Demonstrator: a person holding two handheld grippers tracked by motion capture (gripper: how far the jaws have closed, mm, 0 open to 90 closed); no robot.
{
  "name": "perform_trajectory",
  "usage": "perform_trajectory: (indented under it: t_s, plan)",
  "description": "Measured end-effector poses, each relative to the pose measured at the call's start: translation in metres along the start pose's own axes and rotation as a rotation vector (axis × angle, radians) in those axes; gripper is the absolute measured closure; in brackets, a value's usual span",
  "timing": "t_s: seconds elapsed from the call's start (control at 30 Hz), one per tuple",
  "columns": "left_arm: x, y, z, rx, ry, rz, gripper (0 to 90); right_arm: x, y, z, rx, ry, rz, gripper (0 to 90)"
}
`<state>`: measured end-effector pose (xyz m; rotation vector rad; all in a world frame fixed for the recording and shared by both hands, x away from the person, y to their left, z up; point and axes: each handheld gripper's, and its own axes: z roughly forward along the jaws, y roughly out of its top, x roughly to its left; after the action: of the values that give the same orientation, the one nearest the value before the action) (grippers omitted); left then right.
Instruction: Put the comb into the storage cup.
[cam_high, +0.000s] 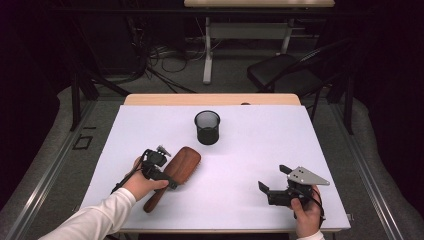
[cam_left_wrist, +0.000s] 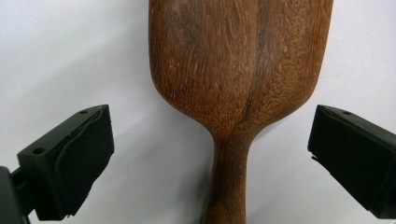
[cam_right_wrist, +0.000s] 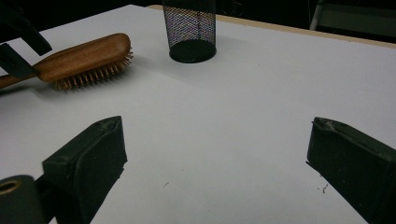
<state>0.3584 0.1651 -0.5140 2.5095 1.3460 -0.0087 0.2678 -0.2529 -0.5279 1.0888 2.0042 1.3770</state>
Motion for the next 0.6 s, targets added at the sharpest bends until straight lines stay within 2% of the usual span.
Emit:
perform_trajectory:
  t_s: [0.13,0.37,0.6]
  plan:
    - [0.0000,-0.0001,-0.0002,0.001,-0.001,0.000,1.9,0.0001,0.0000,0.0000,0.000,0.001,0.000,4.3]
    - [-0.0016,0.0019,0.0002,0.006,-0.016,-0.001,9.3,0.0003,-0.0001,0.0006,-0.001,0.004,-0.001,4.3]
    - [-0.0046,0.0055,0.0004,0.028,-0.013,0.021,16.1,0.0001,-0.0002,0.0006,-0.001,0.005,-0.001,4.3]
